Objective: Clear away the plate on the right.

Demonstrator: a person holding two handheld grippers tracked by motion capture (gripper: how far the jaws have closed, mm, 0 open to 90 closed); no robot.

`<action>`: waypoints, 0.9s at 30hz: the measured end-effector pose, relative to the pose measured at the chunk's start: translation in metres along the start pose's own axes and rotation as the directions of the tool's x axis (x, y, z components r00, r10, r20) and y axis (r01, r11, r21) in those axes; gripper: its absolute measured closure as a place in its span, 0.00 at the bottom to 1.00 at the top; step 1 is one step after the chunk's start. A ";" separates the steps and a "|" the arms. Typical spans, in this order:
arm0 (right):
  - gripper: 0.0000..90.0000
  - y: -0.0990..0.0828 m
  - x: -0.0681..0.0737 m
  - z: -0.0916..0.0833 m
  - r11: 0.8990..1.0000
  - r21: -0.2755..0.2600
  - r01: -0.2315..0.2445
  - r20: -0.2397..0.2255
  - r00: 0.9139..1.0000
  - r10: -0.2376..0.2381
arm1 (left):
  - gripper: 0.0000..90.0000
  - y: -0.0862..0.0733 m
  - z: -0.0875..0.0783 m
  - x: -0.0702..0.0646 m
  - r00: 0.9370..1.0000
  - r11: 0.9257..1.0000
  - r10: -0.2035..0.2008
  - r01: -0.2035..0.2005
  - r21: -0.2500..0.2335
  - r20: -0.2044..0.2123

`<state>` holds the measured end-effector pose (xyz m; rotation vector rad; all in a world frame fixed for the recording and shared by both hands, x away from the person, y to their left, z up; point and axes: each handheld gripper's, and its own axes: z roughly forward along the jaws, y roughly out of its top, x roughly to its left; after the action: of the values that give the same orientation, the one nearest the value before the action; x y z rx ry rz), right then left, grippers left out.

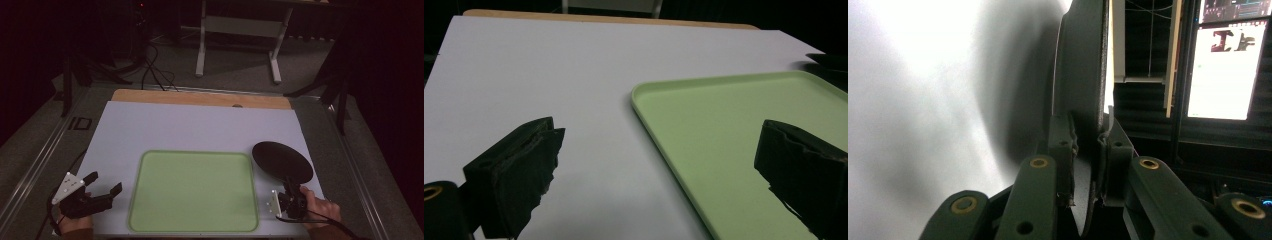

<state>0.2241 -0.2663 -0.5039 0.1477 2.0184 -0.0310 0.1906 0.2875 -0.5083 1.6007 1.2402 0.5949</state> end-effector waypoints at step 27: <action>0.87 0.043 -0.021 -0.011 0.995 -0.096 0.031 0.068 0.997 -0.024 | 0.05 0.000 0.000 0.001 1.000 1.000 -0.008 0.008 -0.005 0.000</action>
<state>0.2284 -0.2243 -0.4787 0.0566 1.9512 0.0442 0.1905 0.2886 -0.5085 1.5906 1.2436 0.5930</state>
